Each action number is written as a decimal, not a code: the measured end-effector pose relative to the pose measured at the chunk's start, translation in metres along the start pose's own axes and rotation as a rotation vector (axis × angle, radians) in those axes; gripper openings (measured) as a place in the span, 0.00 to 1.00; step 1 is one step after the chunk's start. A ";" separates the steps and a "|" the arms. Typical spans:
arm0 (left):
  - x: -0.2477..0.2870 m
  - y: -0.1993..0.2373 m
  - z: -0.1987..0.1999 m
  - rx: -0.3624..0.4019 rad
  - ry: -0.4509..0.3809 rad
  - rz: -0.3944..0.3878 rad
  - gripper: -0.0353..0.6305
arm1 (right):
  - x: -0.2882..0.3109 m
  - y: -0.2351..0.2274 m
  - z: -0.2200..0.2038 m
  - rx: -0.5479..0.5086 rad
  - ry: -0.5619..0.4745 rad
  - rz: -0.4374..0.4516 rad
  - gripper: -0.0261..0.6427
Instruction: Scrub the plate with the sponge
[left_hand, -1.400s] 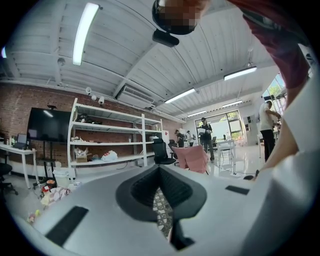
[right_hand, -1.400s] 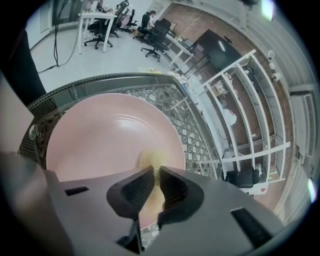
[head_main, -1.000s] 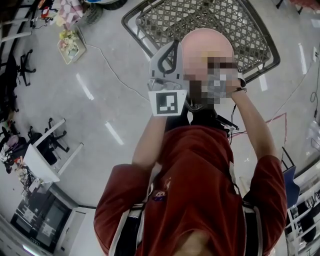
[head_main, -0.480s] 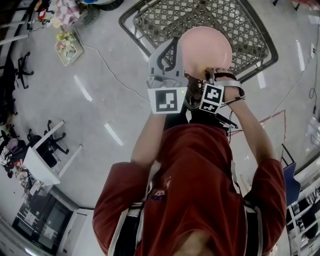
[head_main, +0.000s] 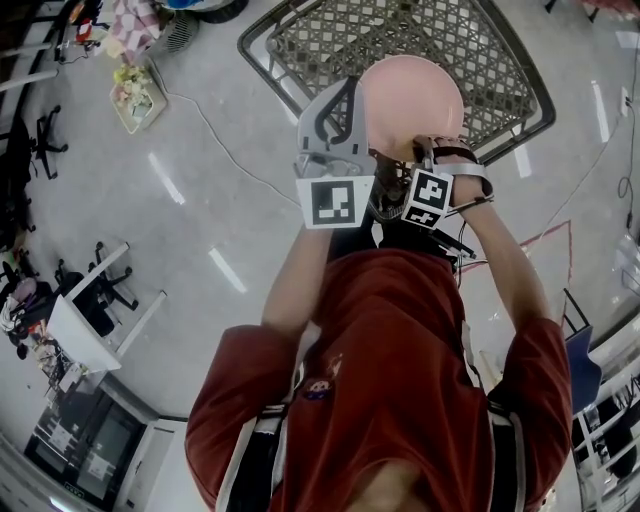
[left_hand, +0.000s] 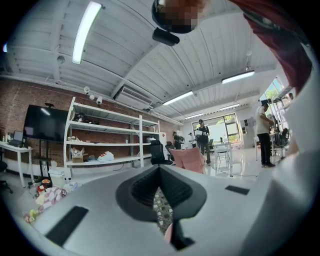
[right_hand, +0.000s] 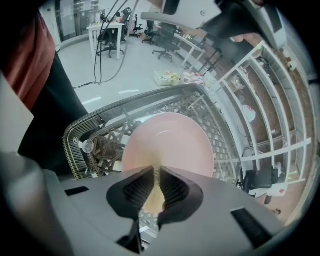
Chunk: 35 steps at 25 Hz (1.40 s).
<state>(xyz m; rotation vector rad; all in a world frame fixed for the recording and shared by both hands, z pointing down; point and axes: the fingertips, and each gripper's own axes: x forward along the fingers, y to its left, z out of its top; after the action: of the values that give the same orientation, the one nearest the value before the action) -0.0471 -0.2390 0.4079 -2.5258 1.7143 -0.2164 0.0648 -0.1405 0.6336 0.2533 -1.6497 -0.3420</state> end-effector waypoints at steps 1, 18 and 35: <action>0.001 0.000 0.001 0.001 -0.005 0.001 0.07 | -0.001 -0.008 -0.003 0.016 -0.001 -0.021 0.10; 0.006 -0.013 -0.002 0.052 0.023 -0.020 0.07 | 0.044 -0.127 -0.062 0.055 0.061 -0.255 0.10; 0.009 -0.014 -0.012 0.027 0.052 -0.012 0.07 | 0.053 -0.120 -0.064 0.040 0.070 -0.236 0.10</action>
<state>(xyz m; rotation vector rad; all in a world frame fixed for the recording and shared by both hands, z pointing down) -0.0326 -0.2417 0.4220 -2.5339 1.7023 -0.3058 0.1184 -0.2762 0.6442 0.4878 -1.5613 -0.4730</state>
